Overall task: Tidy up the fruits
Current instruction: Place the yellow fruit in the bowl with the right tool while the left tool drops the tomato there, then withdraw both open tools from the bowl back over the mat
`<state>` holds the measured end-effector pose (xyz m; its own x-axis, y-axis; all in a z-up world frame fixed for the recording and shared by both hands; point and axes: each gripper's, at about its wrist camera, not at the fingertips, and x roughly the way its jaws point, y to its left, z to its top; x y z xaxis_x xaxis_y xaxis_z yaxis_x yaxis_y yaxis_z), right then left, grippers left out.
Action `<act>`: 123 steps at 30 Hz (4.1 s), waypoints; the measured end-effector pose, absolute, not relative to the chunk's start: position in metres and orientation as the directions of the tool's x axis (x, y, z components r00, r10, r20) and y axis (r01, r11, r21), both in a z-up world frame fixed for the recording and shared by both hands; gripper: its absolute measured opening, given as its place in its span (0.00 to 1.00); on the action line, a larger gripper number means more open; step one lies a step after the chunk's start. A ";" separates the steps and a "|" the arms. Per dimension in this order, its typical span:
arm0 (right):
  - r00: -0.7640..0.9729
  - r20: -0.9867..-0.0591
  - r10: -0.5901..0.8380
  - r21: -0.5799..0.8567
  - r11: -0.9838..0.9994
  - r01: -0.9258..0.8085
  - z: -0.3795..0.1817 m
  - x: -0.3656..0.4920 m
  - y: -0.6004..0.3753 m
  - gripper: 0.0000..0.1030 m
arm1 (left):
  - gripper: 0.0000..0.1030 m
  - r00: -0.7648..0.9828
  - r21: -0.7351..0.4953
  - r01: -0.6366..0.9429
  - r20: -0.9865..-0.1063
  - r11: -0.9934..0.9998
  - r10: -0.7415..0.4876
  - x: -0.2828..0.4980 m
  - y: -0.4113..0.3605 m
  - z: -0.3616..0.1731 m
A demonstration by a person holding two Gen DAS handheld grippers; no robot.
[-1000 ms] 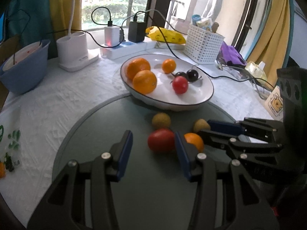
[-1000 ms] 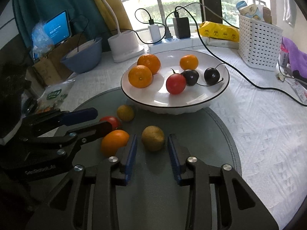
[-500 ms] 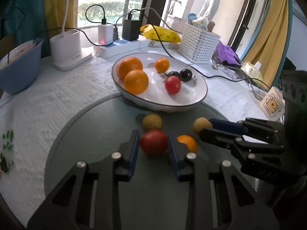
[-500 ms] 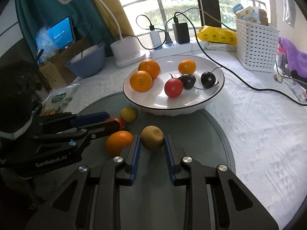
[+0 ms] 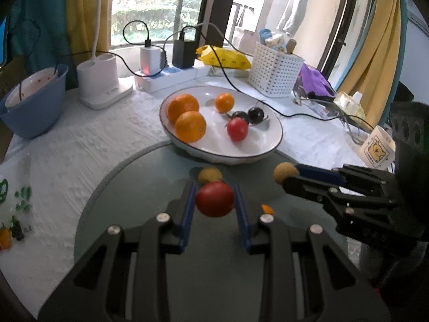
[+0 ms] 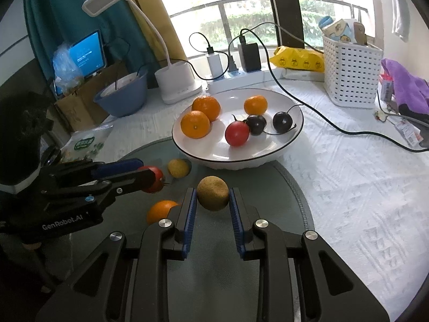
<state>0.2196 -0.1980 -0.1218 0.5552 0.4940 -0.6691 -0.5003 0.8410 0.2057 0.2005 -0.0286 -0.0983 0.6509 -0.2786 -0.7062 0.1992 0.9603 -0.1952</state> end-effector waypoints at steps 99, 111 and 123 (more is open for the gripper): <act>0.633 -0.619 0.465 0.134 0.857 -0.499 -0.085 0.219 -0.195 0.27 | 0.44 0.751 -0.148 0.198 -0.613 0.969 -0.247 0.199 -0.018 -0.049; 0.619 -0.633 0.465 0.120 0.849 -0.515 -0.091 0.196 -0.180 0.27 | 0.44 0.753 -0.163 0.176 -0.612 0.971 -0.240 0.171 -0.002 -0.056; 0.591 -0.672 0.446 0.112 0.850 -0.514 -0.106 0.186 -0.157 0.36 | 0.44 0.747 -0.177 0.149 -0.625 0.973 -0.228 0.151 0.017 -0.074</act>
